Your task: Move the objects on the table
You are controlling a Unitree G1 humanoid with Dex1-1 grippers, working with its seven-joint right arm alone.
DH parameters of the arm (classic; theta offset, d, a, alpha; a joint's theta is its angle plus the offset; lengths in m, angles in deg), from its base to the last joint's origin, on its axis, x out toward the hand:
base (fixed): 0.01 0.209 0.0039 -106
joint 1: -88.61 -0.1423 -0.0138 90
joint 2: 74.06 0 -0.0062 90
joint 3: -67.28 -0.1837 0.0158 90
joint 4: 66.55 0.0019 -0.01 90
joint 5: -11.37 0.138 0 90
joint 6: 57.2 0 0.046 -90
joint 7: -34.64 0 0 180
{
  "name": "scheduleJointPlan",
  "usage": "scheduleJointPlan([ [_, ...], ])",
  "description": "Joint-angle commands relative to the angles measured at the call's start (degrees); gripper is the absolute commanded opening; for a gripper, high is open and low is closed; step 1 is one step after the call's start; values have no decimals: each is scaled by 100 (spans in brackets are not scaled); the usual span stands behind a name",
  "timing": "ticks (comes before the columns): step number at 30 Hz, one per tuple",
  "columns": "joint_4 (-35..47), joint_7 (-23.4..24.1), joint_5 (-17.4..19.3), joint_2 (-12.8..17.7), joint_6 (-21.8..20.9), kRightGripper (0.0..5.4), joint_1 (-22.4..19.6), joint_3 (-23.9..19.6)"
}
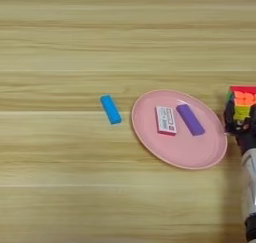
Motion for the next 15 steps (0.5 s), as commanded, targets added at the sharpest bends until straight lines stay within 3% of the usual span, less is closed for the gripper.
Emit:
scheduleJointPlan([
  [1, 547, 30, 54, 211, -23, 337, -185, -28],
  [8, 1657, 24, 61, -50, 296, 337, 129, 164],
  [15, 2817, -25, 12, -461, 720, 337, 431, 649],
])
